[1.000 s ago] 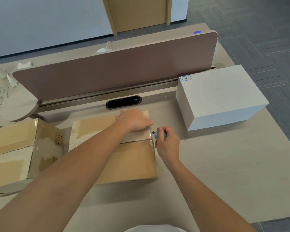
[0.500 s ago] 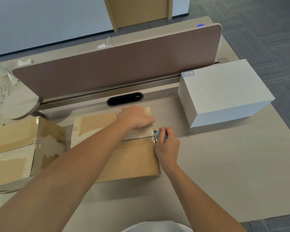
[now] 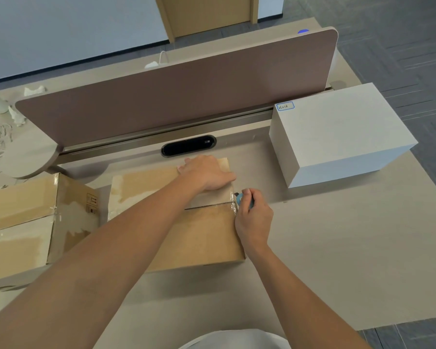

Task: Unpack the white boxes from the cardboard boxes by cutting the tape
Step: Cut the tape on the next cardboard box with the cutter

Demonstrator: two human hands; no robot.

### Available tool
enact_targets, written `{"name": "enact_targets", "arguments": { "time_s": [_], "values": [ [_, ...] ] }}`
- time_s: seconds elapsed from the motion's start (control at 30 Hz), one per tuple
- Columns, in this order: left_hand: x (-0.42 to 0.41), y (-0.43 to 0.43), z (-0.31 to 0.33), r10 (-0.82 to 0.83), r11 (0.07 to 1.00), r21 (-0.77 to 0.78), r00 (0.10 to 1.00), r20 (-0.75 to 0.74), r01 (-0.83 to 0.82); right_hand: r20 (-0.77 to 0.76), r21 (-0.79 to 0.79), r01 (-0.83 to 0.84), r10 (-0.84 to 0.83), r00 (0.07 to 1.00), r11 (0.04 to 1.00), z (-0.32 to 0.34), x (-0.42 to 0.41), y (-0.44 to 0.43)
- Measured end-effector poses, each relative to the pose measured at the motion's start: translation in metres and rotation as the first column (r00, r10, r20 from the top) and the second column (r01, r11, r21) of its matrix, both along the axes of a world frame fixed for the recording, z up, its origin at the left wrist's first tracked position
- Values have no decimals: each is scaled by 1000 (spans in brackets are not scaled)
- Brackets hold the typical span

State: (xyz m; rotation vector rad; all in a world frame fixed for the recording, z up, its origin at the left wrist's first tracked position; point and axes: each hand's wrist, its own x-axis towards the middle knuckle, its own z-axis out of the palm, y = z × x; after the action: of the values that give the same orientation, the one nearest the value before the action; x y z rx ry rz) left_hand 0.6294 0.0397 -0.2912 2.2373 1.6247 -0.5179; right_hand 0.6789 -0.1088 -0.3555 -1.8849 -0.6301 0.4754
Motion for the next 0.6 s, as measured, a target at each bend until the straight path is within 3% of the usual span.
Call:
{"name": "enact_targets", "arguments": {
  "time_s": [0.3, 0.6],
  "values": [
    [-1, 1, -1, -4, 1000, 1, 1000, 3, 4, 148, 36, -16, 10, 989, 999, -1, 1, 1],
    [0, 1, 1, 10, 1000, -16, 1000, 14, -10, 290, -72, -60, 79, 954, 996, -5, 7, -1]
  ]
}}
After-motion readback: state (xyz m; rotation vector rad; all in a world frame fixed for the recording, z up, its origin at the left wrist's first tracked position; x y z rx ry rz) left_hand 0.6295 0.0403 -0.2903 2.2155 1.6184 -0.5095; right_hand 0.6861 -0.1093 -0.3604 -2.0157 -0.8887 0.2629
